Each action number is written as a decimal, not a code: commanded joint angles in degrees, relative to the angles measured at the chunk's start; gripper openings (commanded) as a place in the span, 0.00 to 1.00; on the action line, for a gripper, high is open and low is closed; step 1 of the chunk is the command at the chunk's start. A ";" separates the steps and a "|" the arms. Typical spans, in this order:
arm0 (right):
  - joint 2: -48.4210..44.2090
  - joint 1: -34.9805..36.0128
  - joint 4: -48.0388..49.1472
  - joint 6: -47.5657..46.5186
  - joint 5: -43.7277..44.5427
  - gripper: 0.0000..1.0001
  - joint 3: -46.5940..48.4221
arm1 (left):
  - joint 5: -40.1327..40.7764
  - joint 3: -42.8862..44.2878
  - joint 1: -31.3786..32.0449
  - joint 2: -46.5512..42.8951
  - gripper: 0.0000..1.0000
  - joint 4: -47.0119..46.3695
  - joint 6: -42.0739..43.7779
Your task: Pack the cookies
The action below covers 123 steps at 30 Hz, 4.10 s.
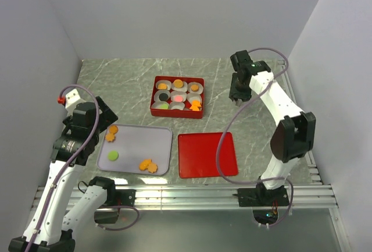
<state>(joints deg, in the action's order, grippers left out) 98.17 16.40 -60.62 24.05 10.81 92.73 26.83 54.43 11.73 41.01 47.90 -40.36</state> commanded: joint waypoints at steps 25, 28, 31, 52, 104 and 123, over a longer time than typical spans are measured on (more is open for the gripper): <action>23.38 -2.43 11.23 3.72 -4.75 0.65 0.52 | 0.33 0.06 -1.18 -0.50 0.99 -0.88 -0.51; 22.25 -2.34 10.79 3.81 -4.39 0.72 0.61 | 0.33 0.14 -1.18 -0.32 0.99 -0.88 -0.42; 19.79 -2.25 9.74 3.90 -3.78 0.80 0.87 | 0.42 0.14 -1.18 -0.32 0.99 -0.70 -0.60; -3.51 14.00 11.47 18.47 -13.53 0.93 -21.09 | 0.59 -0.03 -1.88 -1.11 0.99 -0.88 -0.51; 13.80 17.87 15.62 24.64 -9.49 0.35 -23.73 | 0.15 -0.12 -1.88 -0.23 0.99 -1.14 -0.25; -7.80 23.58 10.71 27.71 -9.41 0.00 -27.34 | -0.02 -0.12 -1.97 -0.85 0.99 -1.32 -0.16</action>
<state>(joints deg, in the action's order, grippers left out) 98.17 39.11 -46.46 50.76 -0.73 64.58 26.83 54.39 10.04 40.99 47.88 -41.15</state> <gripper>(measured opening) 0.008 0.995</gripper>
